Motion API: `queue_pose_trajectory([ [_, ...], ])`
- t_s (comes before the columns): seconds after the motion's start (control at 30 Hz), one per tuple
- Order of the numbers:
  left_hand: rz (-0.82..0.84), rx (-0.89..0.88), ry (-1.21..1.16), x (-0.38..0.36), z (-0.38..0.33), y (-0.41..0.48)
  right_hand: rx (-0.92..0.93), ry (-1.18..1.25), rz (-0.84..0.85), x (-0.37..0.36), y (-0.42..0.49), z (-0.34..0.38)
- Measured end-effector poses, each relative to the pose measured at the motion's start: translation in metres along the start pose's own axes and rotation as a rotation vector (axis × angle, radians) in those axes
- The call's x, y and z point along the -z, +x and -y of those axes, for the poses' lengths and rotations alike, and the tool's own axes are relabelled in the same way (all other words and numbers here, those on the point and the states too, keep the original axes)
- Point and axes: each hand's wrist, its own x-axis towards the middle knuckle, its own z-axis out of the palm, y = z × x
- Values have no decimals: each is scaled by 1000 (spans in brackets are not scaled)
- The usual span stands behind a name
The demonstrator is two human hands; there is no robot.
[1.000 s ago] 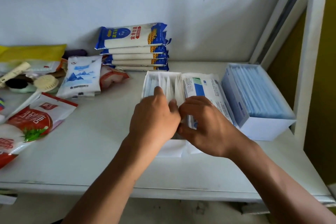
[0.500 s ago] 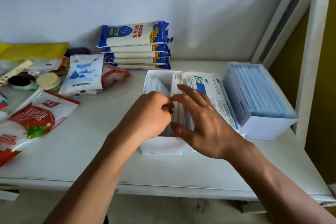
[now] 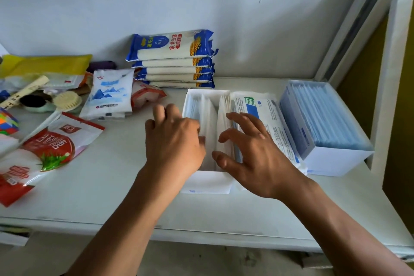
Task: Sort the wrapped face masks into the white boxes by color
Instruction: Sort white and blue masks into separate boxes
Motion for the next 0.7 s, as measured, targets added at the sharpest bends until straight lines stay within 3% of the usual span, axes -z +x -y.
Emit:
queue_pose_trajectory([
  [0.13,66,-34,-162,-1,-1,3,33,11,-8,-1,-1,-1],
  [0.37,92,2,-22,-5,0,2,37,-9,18,-3,-1,-1],
  [0.7,82,35,-39,-12,-2,6,-22,-74,-27,-1,-1,-1],
])
